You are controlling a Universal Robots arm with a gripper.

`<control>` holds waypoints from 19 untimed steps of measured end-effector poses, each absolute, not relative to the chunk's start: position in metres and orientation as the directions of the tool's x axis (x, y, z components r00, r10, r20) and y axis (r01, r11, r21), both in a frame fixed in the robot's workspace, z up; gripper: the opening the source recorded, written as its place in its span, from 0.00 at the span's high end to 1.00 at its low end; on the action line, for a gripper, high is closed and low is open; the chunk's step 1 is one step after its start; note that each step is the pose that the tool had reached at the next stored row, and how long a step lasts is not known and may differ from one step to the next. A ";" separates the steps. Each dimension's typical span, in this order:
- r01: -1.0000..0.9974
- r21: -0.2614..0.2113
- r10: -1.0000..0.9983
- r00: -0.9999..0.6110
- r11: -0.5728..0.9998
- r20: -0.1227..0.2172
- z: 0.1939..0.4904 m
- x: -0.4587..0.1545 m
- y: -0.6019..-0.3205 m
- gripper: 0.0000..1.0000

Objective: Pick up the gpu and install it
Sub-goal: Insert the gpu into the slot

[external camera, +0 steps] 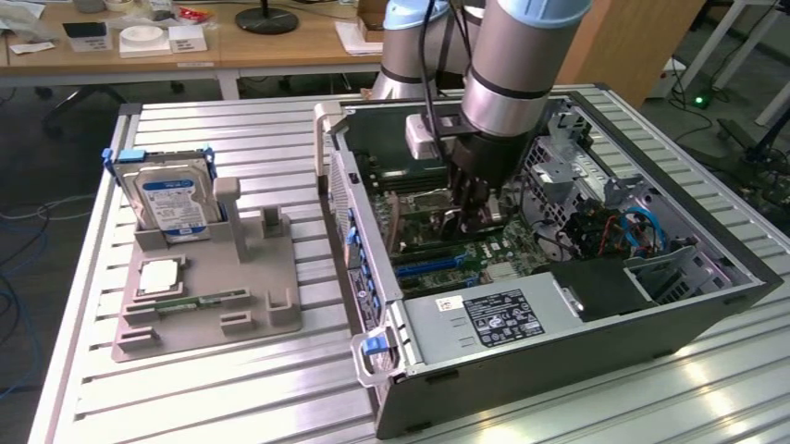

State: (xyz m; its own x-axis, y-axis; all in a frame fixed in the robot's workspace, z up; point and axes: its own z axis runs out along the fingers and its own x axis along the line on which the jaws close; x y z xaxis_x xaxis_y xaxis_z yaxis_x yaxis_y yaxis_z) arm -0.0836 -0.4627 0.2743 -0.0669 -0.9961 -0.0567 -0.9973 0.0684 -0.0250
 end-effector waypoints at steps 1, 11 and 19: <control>-0.997 -0.025 -0.996 -0.067 0.069 -0.057 0.273 -0.084 -0.463 0.72; -0.997 -0.025 -0.996 -0.067 0.068 -0.056 0.267 -0.087 -0.463 0.72; -0.997 -0.025 -0.996 -0.067 0.068 -0.056 0.265 -0.089 -0.465 0.72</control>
State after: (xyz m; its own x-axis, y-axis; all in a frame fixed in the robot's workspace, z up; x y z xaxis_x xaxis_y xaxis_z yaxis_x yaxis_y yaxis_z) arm -0.0893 -0.4649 0.2653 -0.0666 -0.9962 -0.0564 -0.9974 0.0681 -0.0251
